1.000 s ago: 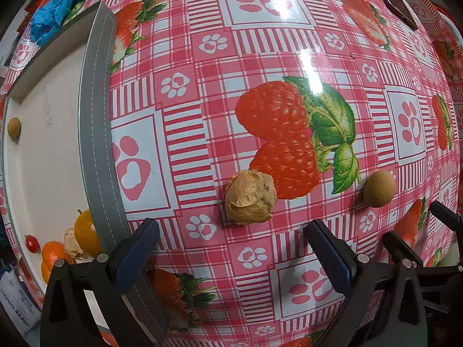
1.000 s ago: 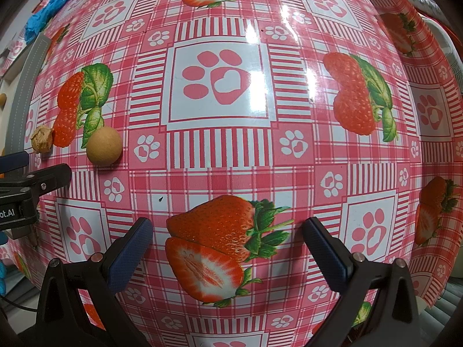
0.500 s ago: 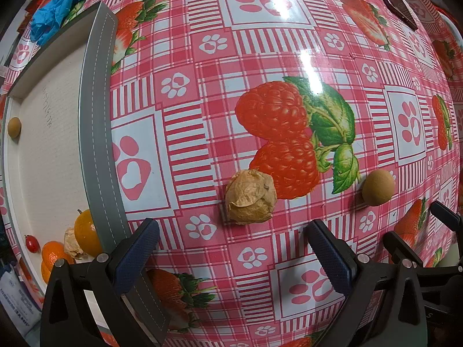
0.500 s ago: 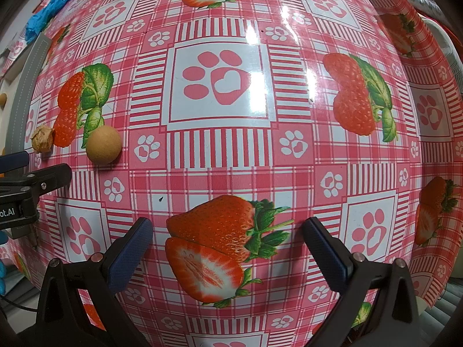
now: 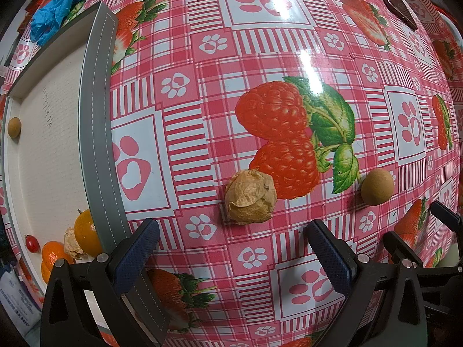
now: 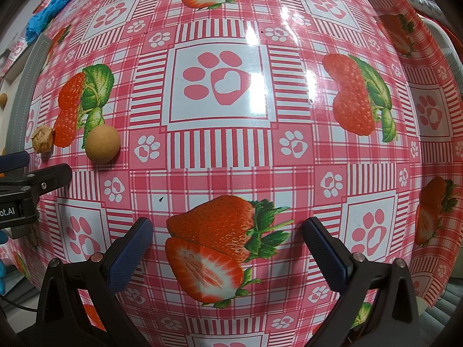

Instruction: Organize fruits

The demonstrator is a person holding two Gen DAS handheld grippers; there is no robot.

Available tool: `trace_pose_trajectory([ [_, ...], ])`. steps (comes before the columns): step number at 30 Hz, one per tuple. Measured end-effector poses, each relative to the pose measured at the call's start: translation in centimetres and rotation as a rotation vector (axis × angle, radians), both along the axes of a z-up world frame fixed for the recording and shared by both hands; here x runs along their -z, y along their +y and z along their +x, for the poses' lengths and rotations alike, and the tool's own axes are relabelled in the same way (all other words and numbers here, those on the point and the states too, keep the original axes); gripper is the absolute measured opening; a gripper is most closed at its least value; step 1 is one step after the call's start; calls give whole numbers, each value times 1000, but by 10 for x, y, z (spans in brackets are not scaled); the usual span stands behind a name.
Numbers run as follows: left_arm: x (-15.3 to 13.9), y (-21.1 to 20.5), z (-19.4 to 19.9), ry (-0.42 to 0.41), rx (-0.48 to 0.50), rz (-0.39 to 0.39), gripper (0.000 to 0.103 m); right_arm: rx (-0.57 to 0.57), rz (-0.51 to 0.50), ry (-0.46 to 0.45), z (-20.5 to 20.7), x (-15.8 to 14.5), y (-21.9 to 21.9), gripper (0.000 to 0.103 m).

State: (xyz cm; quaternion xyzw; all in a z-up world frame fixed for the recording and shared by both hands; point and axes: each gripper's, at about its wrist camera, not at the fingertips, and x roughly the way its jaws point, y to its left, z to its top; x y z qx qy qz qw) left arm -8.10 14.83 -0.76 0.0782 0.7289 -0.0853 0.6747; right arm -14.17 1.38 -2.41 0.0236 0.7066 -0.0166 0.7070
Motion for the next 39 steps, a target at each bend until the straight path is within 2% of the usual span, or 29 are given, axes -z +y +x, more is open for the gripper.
trace_pose_trajectory([
  [24,-1,-1,0,-5,-1,1,102,-1,2,1,-3,0,1,103],
  [39,8,-5,17,87,4,29,103,-3,5,17,-1,3,0,103],
])
